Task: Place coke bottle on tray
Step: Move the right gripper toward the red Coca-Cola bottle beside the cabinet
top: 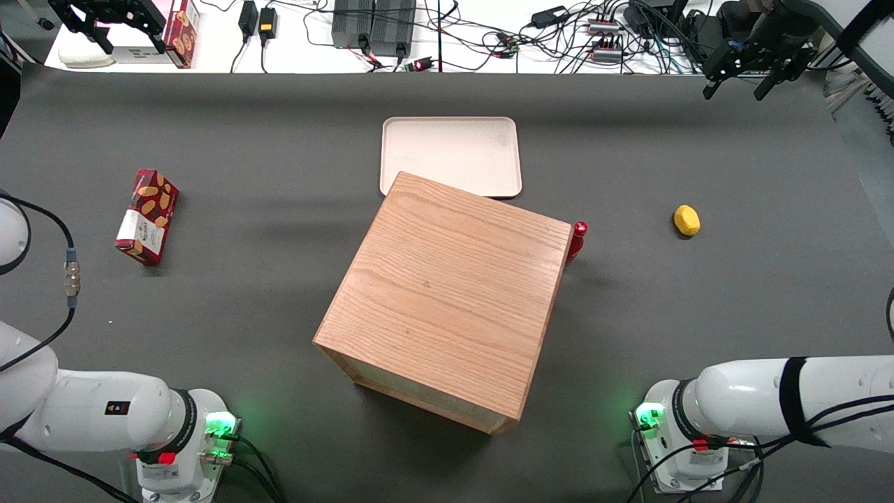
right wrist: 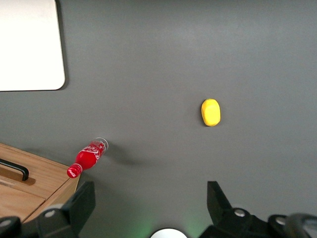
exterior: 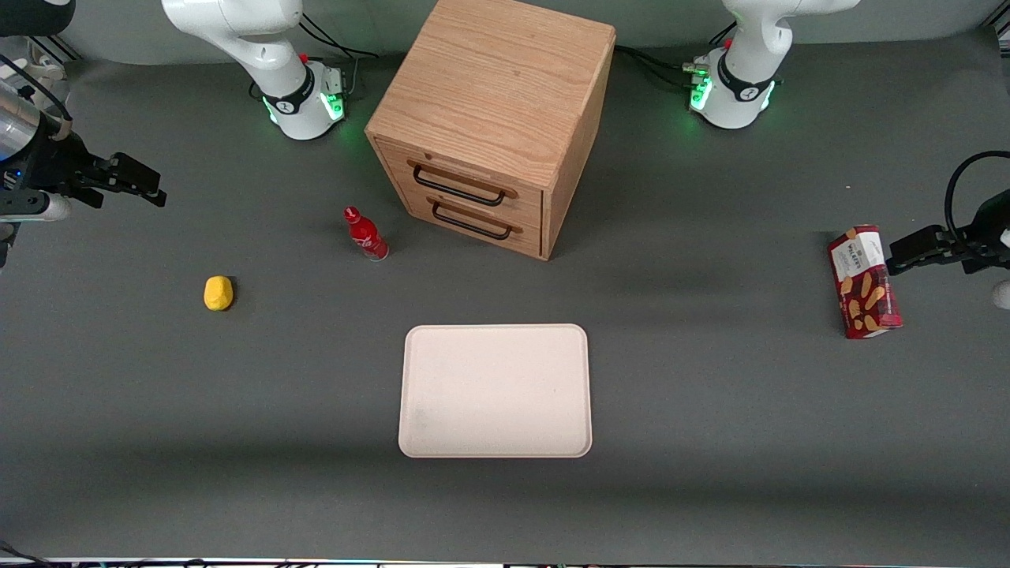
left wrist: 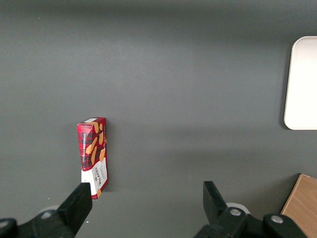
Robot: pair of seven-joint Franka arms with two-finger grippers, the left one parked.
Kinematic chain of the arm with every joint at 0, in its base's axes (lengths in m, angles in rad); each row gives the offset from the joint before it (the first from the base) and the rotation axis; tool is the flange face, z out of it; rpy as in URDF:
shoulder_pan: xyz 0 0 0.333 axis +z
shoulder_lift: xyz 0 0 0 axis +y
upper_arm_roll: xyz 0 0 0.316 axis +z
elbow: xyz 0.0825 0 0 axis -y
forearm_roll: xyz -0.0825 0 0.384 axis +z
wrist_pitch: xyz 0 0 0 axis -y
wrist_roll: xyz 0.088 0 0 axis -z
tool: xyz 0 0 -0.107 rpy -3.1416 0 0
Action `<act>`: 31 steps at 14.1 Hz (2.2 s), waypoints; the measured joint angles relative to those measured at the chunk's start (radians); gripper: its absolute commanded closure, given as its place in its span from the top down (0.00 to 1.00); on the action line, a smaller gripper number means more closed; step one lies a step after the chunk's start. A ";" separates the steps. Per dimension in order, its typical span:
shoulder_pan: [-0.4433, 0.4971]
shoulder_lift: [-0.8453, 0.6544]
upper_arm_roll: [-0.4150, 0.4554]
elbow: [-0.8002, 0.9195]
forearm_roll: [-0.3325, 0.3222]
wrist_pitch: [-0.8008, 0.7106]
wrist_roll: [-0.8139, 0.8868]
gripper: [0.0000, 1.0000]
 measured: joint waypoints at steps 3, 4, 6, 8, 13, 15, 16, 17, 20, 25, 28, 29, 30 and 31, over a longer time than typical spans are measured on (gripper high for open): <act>0.000 0.001 0.001 0.000 0.000 -0.002 0.034 1.00; 0.001 0.002 0.005 0.000 0.000 -0.006 0.045 1.00; 0.002 0.005 0.047 -0.003 0.002 -0.024 0.058 1.00; 0.007 0.004 0.144 -0.011 0.003 -0.035 0.150 1.00; 0.018 -0.063 0.281 -0.220 0.079 0.127 0.233 1.00; 0.017 -0.118 0.331 -0.360 0.114 0.228 0.246 1.00; 0.018 -0.140 0.362 -0.417 0.122 0.271 0.261 1.00; 0.018 -0.154 0.395 -0.463 0.126 0.312 0.278 1.00; 0.018 -0.163 0.460 -0.559 0.130 0.428 0.327 1.00; 0.016 -0.131 0.468 -0.640 0.131 0.559 0.332 1.00; 0.016 -0.093 0.468 -0.691 0.132 0.652 0.332 1.00; 0.016 -0.079 0.468 -0.700 0.132 0.670 0.332 1.00; 0.016 -0.067 0.468 -0.705 0.133 0.682 0.332 1.00; 0.016 -0.056 0.468 -0.709 0.134 0.693 0.332 1.00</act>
